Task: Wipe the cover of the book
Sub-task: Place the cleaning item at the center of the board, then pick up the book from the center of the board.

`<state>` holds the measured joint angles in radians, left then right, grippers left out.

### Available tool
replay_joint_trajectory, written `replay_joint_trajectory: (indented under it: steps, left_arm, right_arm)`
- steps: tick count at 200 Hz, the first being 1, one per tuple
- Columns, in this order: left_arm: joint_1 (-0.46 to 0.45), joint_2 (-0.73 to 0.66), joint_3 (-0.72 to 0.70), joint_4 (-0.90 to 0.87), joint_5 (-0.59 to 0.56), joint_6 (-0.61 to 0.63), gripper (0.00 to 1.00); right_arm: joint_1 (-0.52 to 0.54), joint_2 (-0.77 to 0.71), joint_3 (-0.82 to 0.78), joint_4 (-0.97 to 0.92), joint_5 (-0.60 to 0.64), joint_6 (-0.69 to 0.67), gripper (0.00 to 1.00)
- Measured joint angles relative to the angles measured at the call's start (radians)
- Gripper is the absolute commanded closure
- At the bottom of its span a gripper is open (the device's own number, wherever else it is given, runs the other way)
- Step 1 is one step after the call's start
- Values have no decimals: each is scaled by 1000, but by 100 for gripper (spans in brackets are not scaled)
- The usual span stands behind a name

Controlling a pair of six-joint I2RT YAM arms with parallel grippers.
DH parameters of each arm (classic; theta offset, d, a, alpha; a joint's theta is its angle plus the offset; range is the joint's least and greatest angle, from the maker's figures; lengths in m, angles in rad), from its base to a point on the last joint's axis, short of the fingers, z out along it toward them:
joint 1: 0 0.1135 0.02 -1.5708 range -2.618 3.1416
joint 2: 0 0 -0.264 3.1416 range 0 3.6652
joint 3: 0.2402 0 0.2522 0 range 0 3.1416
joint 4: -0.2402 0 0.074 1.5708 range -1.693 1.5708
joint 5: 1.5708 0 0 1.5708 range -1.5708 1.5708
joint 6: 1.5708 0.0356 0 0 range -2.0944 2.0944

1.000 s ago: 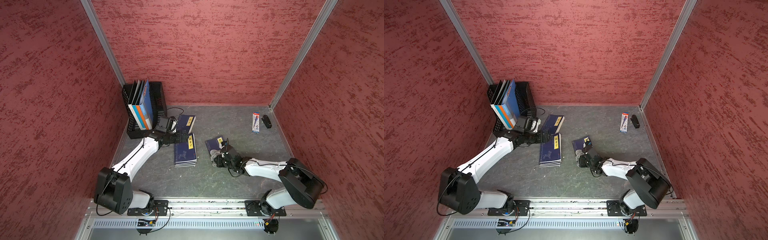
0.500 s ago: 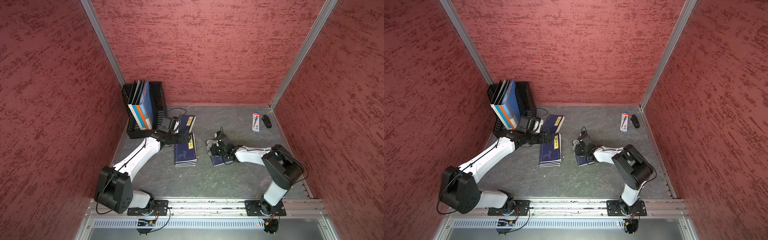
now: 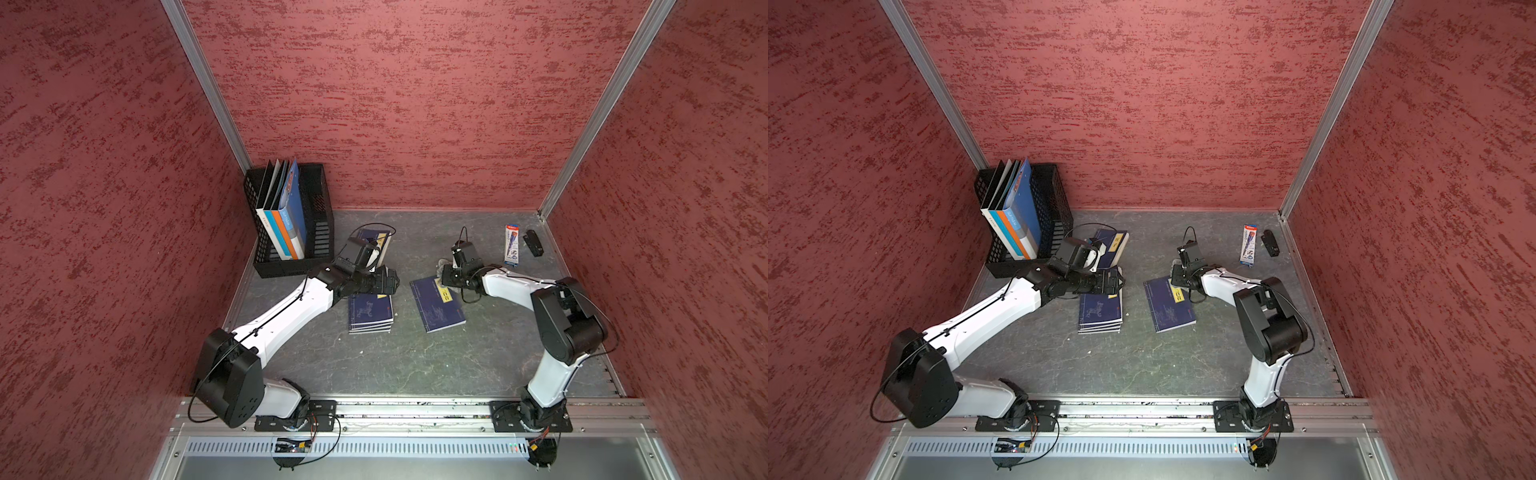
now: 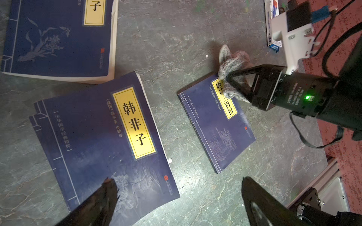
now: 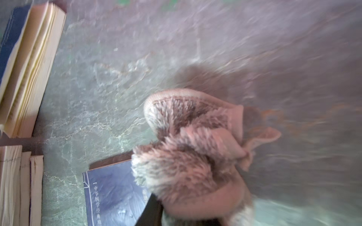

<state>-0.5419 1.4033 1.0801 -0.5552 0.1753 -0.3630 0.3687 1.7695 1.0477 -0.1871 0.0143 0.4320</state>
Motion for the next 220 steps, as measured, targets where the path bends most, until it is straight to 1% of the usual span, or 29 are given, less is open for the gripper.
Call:
replay_joint_trajectory:
  steps: [35, 51, 60, 73, 88, 100, 117, 155, 181, 209, 220]
  left_arm:
    - [-45, 29, 6, 13, -6, -11, 0]
    - [-74, 52, 18, 21, -6, -15, 0]
    - [-87, 64, 23, 28, -6, -18, 0]
    - [-100, 76, 24, 37, -5, -24, 0]
    - [-111, 85, 24, 44, -5, -29, 0]
    - [-117, 96, 24, 51, -5, -33, 0]
    - [-126, 115, 26, 60, -5, -39, 0]
    - [-157, 168, 33, 80, -5, -60, 0]
    - [-180, 206, 47, 94, -4, -77, 0]
    - [-198, 235, 58, 105, -4, -97, 0]
    - [-201, 245, 63, 112, -5, -106, 0]
  right_arm:
    - [-89, -36, 18, -41, 52, -29, 79]
    - [-120, -36, 17, -58, 79, -32, 77]
    - [-132, -36, 17, -65, 93, -33, 71]
    - [-140, -36, 14, -71, 116, -29, 55]
    - [-140, -36, 7, -78, 141, -37, 43]
    - [-140, -37, 0, -84, 153, -35, 38]
    - [-140, -51, -15, -95, 157, -39, 34]
    - [-139, -169, -39, -133, 142, -51, 32]
    - [-125, -251, -39, -152, 94, -56, 32]
    - [-65, -275, -50, -159, 44, -55, 32]
    - [-37, -275, -71, -155, 21, -54, 34]
